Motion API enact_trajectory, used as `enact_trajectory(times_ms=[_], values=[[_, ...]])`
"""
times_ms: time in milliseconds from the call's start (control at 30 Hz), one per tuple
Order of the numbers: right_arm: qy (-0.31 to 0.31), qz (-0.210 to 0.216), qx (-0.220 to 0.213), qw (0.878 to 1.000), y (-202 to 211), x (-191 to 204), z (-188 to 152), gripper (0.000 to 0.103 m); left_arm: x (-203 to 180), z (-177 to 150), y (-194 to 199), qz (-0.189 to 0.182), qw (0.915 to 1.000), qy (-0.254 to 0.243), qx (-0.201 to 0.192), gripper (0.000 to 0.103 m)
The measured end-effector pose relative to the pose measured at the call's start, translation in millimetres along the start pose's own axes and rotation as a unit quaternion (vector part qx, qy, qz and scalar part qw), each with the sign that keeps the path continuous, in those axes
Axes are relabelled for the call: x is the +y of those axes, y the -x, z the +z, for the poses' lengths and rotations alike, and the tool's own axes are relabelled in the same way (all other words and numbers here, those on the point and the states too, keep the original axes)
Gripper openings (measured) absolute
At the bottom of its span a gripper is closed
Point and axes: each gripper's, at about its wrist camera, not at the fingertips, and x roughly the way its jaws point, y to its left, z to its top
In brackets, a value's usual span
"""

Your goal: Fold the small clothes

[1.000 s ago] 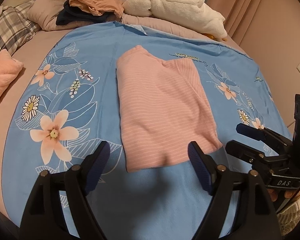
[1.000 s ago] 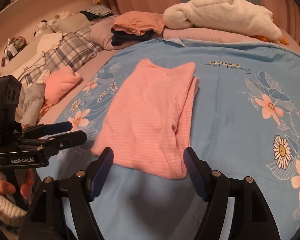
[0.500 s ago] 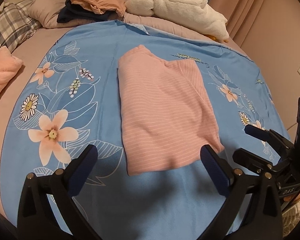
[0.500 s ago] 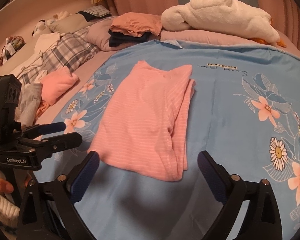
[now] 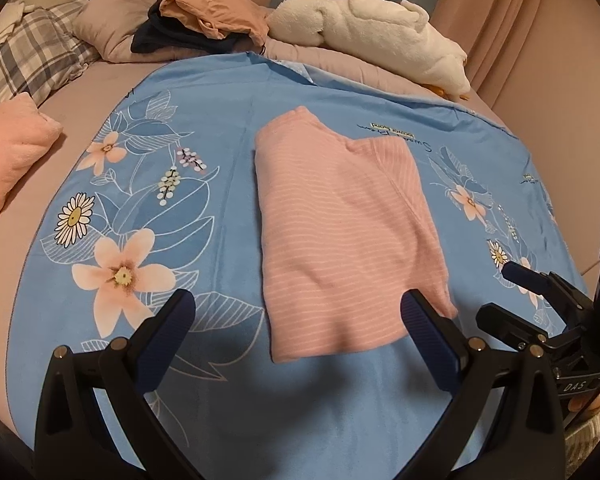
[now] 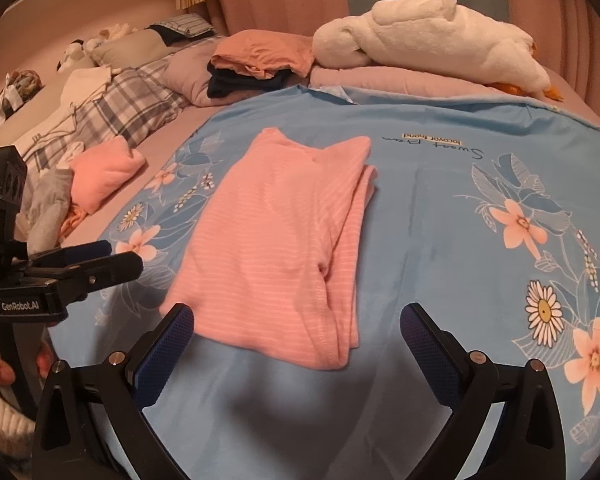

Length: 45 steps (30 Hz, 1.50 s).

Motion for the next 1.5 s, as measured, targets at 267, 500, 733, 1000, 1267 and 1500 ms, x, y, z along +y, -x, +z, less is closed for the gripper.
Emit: enact_trajectory(times_ms=[267,500,733,1000,1267,1500], values=[[0.008,0.002,-0.003,1.0,2,3,1,0.102,0,0,5,0.009,0.9999,0.002,-0.008,0.103],[0.014,0.001,-0.004,1.0,4,5,1,0.102,-1,2,12,0.009,0.9998,0.003,-0.019,0.103],[0.019,0.003,-0.012,1.0,10,9,3,0.102,-3,2,22,0.013,0.9995,0.004,-0.03,0.103],[0.03,0.009,-0.026,0.999,23,18,4,0.102,-8,1,35,0.024,0.9991,0.002,-0.034,0.103],[0.033,0.012,-0.029,0.999,29,22,1,0.102,-13,-2,40,0.028,0.9992,-0.001,-0.028,0.103],[0.031,0.01,-0.032,0.999,32,23,1,0.102,-16,-4,42,0.021,0.9994,0.0,-0.027,0.103]])
